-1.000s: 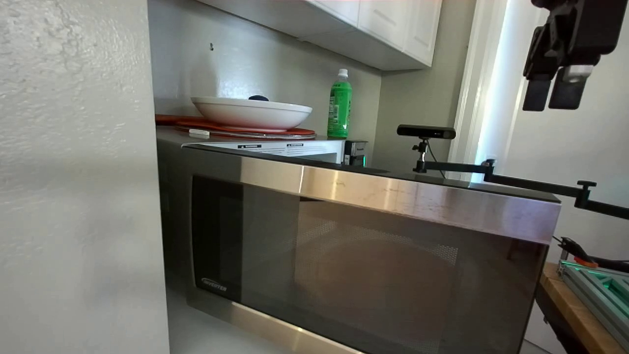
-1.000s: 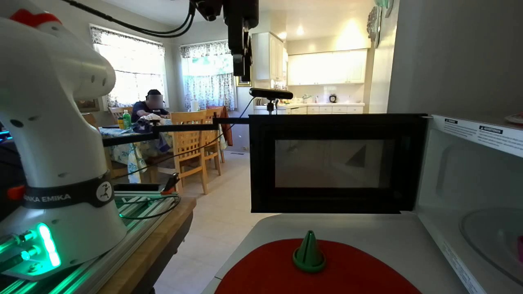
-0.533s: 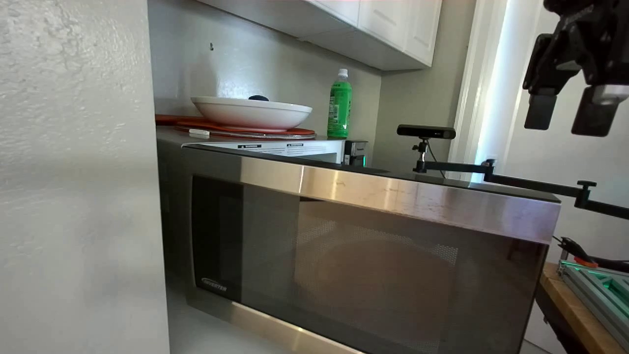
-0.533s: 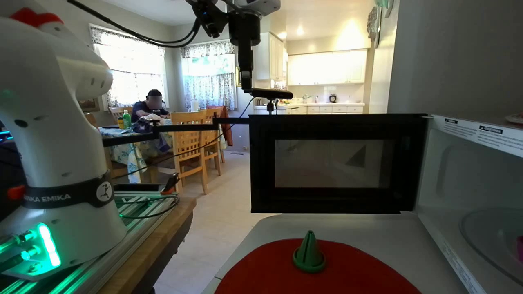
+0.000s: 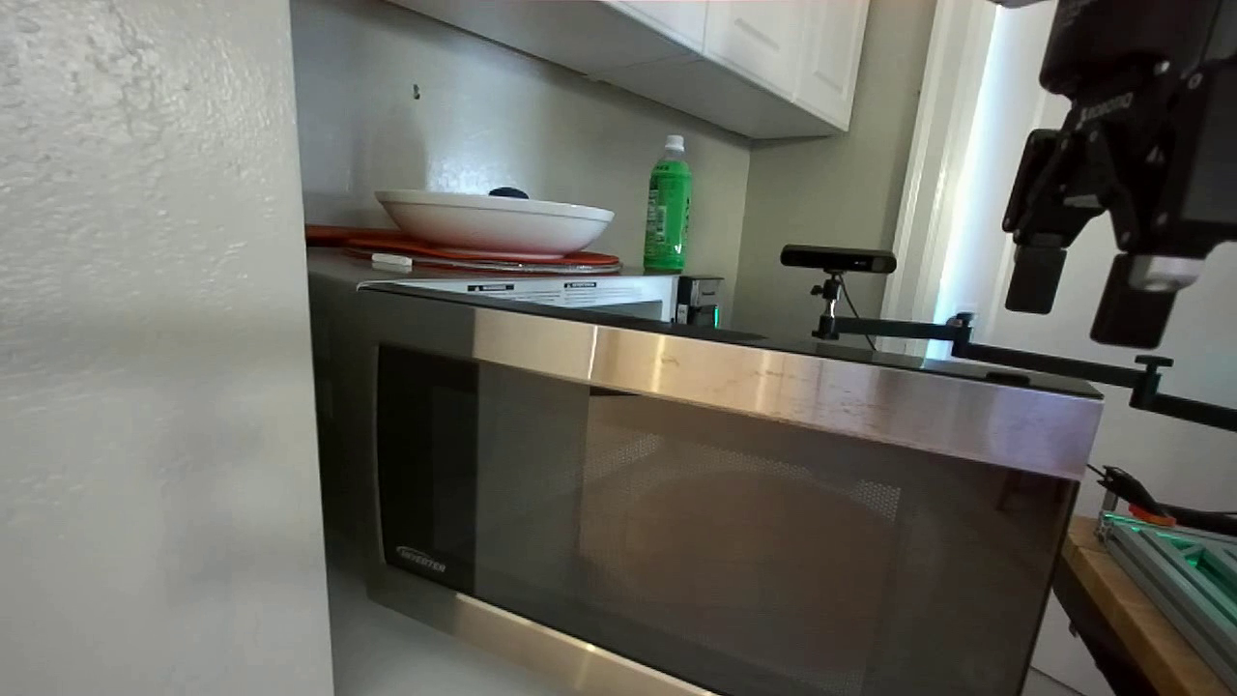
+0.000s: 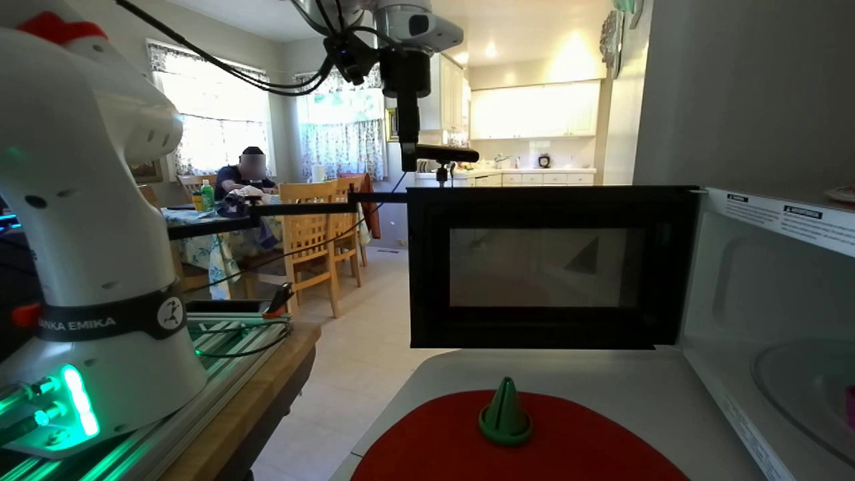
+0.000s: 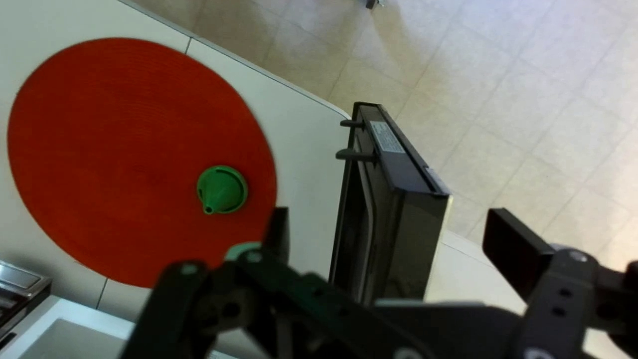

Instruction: Close the microwave door

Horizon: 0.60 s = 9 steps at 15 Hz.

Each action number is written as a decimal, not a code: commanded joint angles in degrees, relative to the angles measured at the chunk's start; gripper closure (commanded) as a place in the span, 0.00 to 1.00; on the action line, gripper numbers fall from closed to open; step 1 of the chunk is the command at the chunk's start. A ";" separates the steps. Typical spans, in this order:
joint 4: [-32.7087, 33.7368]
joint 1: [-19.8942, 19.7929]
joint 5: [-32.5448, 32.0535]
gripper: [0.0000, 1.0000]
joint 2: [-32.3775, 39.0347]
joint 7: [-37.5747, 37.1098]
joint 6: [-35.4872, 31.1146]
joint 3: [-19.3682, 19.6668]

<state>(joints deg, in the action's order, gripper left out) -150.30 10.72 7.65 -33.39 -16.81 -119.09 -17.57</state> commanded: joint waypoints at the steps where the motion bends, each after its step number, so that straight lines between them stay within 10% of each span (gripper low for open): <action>1: -0.27 0.60 -0.38 0.00 0.43 -0.31 -1.16 0.64; 9: -0.83 0.22 -0.52 0.00 0.94 -0.66 -3.83 0.78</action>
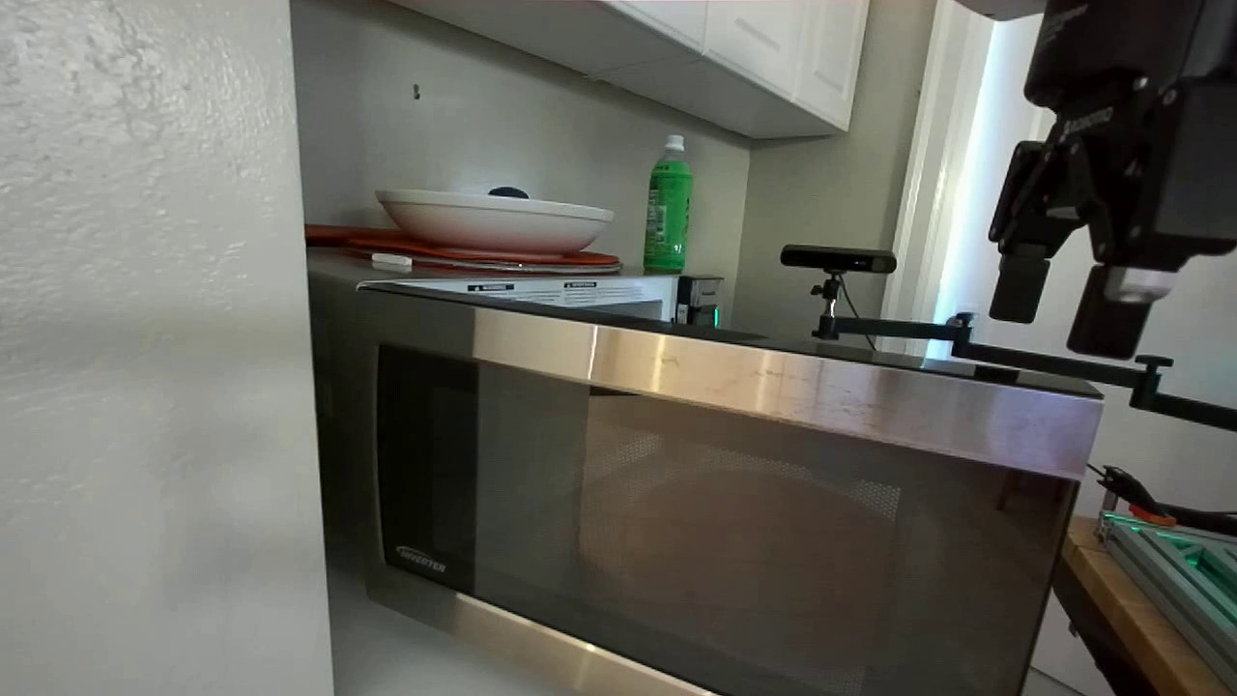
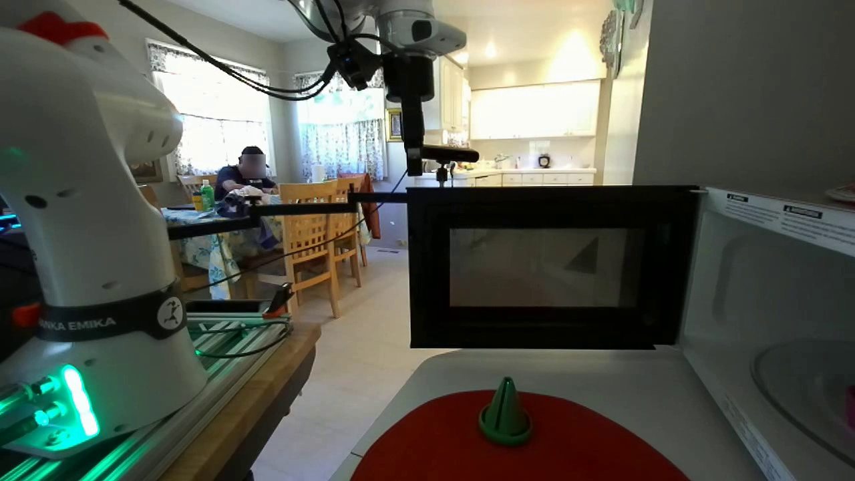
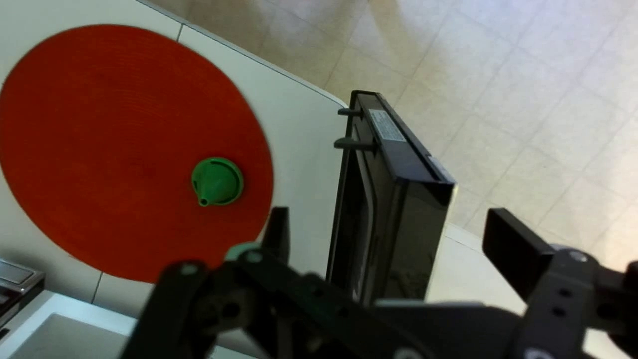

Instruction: Close the microwave door

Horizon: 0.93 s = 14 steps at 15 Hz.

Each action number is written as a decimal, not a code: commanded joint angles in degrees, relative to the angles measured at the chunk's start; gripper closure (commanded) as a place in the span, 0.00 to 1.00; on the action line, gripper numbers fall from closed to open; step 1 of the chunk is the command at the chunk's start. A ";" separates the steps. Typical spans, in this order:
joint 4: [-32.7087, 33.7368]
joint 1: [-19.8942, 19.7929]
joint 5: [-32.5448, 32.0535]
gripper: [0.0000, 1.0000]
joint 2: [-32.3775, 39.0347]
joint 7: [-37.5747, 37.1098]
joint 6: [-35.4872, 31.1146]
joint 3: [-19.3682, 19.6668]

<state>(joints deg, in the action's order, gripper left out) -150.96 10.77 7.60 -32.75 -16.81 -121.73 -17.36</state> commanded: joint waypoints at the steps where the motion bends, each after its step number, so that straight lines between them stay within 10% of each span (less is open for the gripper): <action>1: -0.15 0.03 -0.52 0.00 0.57 -0.44 -1.94 0.68; 14: -0.41 -1.68 -4.48 0.00 8.11 -0.95 -8.85 0.50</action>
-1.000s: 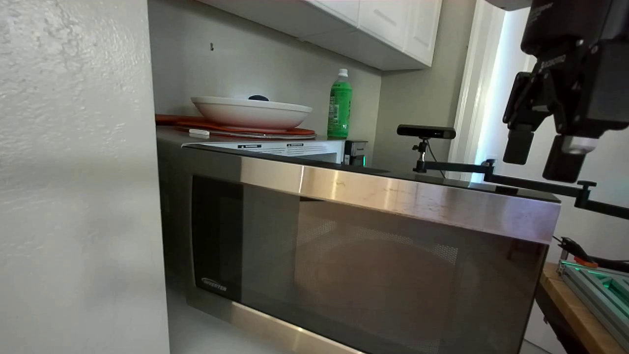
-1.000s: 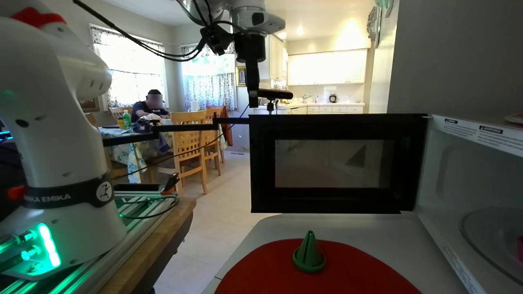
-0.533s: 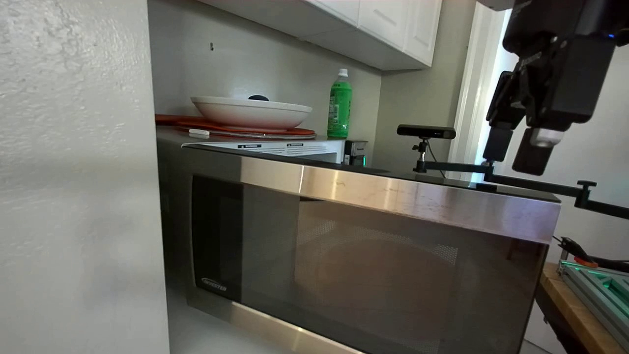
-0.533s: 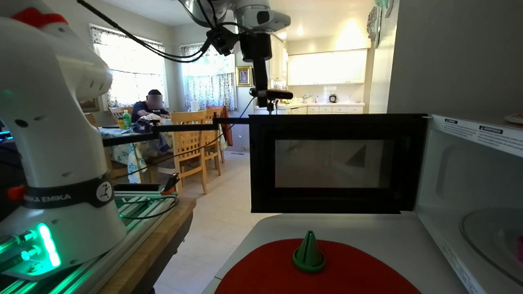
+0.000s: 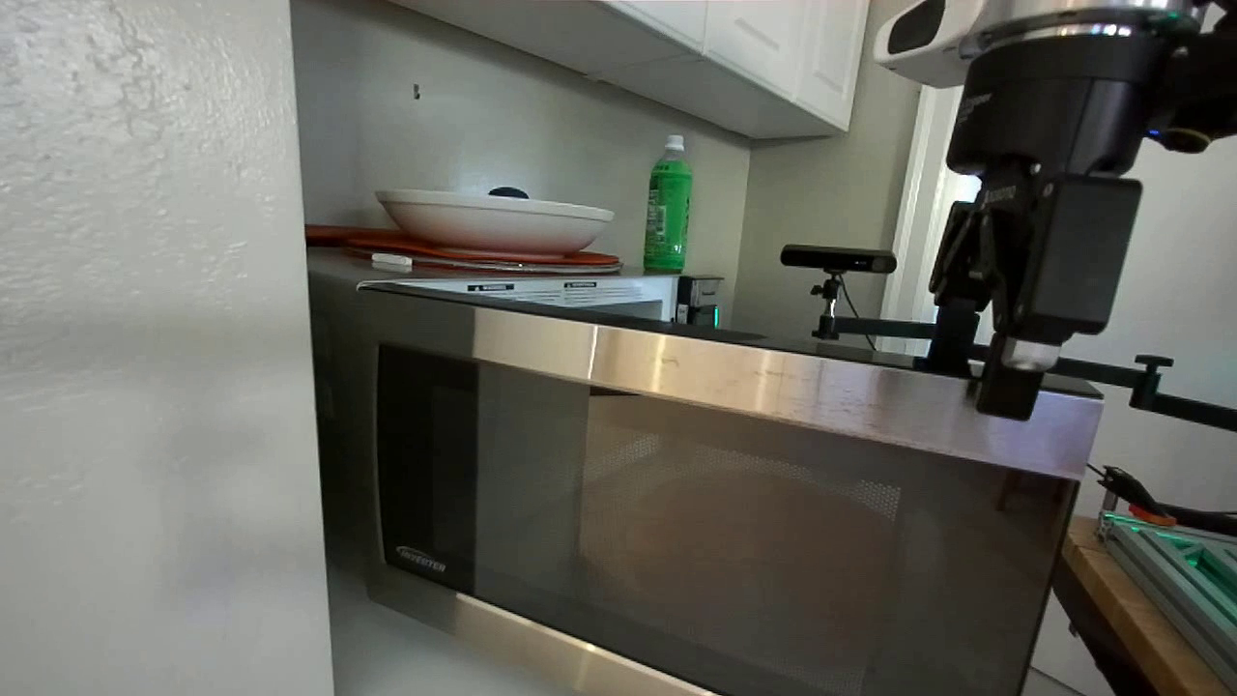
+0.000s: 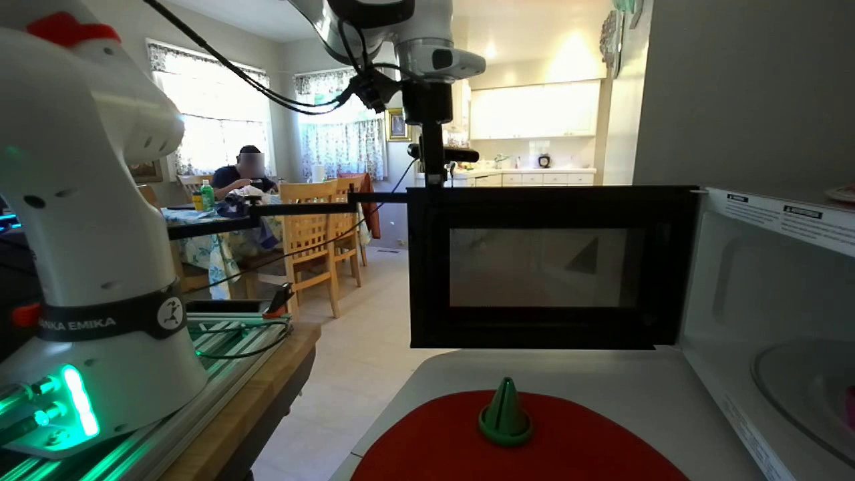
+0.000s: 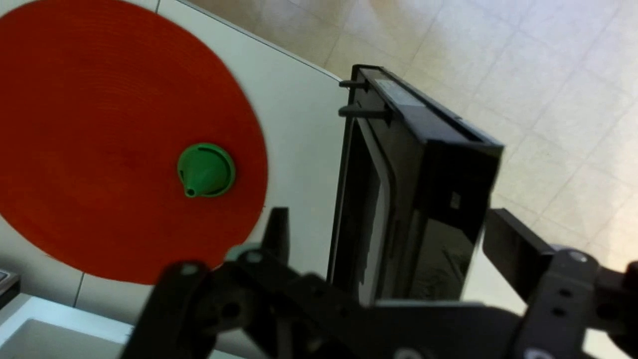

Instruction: Close the microwave door

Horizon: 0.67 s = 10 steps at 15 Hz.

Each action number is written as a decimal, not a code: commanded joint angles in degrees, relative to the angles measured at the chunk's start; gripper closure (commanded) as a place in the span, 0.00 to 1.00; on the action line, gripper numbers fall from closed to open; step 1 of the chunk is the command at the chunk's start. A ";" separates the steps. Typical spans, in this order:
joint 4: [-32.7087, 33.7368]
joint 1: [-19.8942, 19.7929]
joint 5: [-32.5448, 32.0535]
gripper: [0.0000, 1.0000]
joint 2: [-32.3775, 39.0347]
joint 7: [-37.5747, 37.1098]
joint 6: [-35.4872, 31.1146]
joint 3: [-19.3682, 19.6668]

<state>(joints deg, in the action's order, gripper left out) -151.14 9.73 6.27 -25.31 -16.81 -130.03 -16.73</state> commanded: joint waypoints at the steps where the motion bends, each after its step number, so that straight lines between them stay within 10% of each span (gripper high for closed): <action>1: 0.01 -0.96 -4.29 0.00 0.80 -1.10 0.01 -0.05; 10: 0.47 -4.22 -12.79 0.00 0.51 -2.96 0.60 0.24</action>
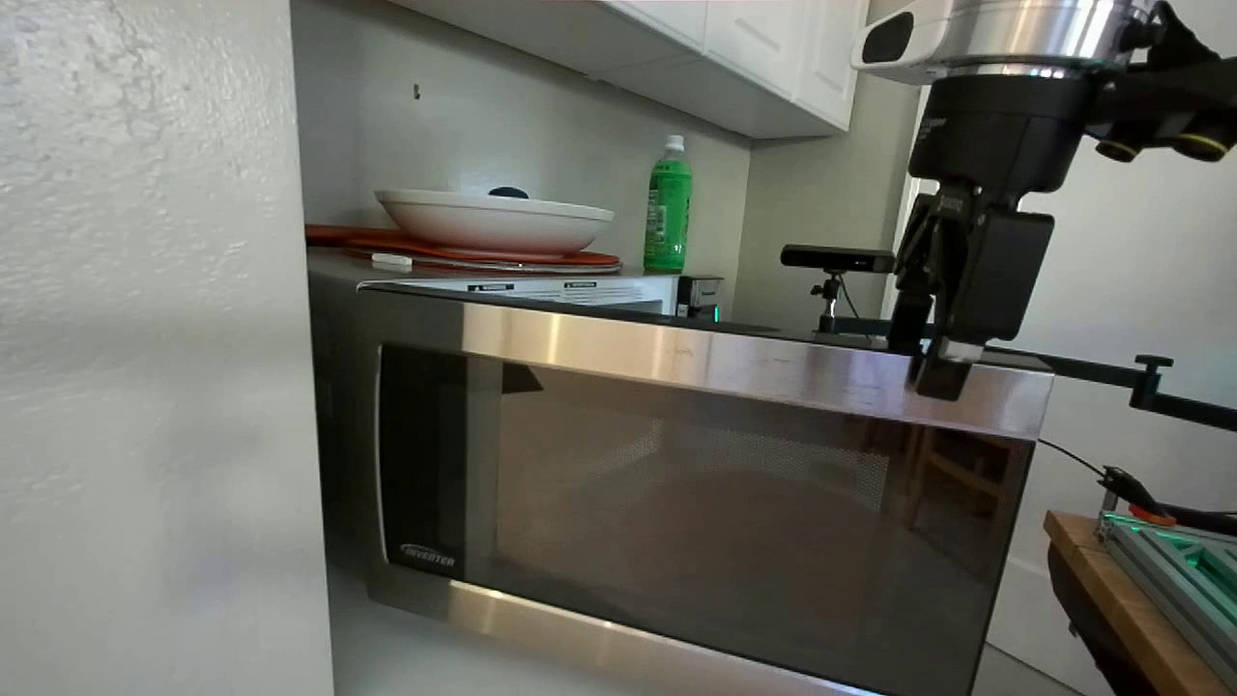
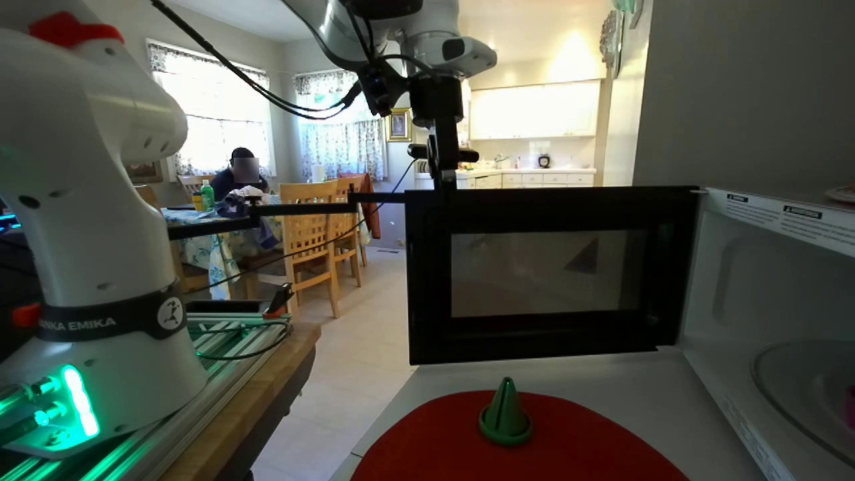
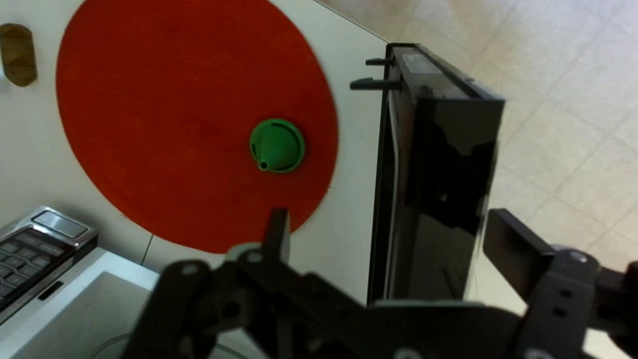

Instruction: Close the microwave door

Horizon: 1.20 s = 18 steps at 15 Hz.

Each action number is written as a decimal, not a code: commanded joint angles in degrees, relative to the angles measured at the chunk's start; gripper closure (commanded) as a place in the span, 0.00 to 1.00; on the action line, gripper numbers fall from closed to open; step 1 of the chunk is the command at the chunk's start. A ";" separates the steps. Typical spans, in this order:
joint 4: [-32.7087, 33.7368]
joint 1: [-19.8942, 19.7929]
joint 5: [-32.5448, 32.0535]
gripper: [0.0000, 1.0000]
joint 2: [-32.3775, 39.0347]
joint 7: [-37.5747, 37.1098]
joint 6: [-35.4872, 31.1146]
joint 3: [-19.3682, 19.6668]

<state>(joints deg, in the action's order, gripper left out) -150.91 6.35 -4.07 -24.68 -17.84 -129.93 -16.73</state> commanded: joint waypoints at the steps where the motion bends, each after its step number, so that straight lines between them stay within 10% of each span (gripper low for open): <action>1: 0.21 -1.34 -3.03 0.00 -0.12 -2.16 0.52 0.45; 18: 1.24 -12.06 -14.21 0.00 3.98 -6.21 -0.32 5.84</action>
<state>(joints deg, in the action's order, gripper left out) -150.85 -4.71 -15.36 -22.70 -21.57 -129.70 -11.63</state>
